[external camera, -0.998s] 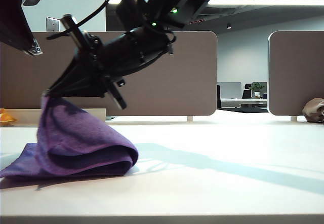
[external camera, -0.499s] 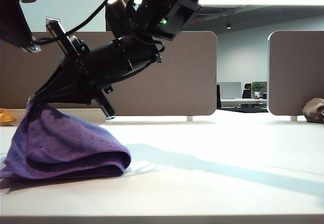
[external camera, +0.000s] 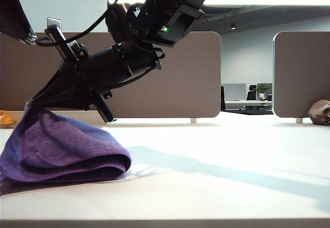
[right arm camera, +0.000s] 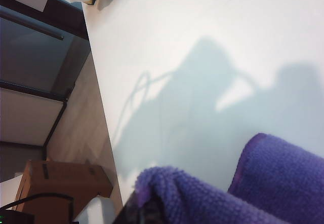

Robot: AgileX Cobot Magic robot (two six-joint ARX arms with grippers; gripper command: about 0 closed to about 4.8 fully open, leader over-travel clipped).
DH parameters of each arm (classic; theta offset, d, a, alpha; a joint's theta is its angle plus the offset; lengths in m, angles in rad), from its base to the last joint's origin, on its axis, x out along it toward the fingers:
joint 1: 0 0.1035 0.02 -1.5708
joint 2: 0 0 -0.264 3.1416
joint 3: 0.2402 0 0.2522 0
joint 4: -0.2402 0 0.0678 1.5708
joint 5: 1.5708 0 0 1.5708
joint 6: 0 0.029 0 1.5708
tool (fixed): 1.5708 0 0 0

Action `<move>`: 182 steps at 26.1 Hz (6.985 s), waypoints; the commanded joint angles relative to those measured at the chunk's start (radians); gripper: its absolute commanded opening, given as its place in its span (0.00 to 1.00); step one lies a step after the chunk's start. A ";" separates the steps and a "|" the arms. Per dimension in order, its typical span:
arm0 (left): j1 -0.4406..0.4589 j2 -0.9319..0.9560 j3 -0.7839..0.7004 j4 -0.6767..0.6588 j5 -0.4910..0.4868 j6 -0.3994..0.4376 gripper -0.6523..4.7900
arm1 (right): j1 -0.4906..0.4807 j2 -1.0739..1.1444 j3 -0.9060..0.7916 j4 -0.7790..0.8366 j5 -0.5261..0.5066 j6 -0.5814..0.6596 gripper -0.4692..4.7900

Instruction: Fold the bottom of the cloth upward, then fold it vertically to form a square shape.

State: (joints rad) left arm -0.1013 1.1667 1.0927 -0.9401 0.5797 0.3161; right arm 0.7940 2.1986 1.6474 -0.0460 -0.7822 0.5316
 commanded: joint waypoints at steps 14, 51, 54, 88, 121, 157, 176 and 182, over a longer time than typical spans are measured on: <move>0.002 -0.077 0.003 0.007 -0.066 -0.018 0.17 | 0.001 -0.003 0.005 0.021 -0.005 0.001 0.08; 0.002 -0.189 0.003 -0.038 -0.070 -0.065 0.11 | -0.144 -0.204 0.005 -0.402 0.129 -0.423 0.07; 0.002 -0.194 0.003 -0.037 -0.070 -0.071 0.11 | -0.144 -0.262 0.004 -0.450 0.202 -0.493 0.07; 0.001 -0.653 -0.130 0.253 -0.224 -0.201 0.11 | -0.114 -0.616 -0.001 -0.270 0.571 -0.642 0.07; 0.001 -0.714 -0.341 0.422 -0.224 -0.220 0.11 | -0.106 -1.586 -0.608 -0.314 0.877 -0.701 0.07; 0.001 -0.714 -0.451 0.400 -0.180 -0.268 0.11 | -0.102 -2.191 -0.908 -0.542 0.941 -0.624 0.07; 0.001 -0.714 -0.745 0.717 -0.202 -0.309 0.11 | -0.100 -2.195 -1.191 -0.397 0.890 -0.517 0.07; 0.001 -0.714 -0.845 0.855 -0.202 -0.358 0.11 | -0.100 -2.195 -1.411 -0.179 0.779 -0.497 0.07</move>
State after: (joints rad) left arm -0.1017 0.4545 0.2565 -0.1299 0.3775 -0.0349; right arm 0.6926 0.0040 0.2554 -0.2859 0.0048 0.0299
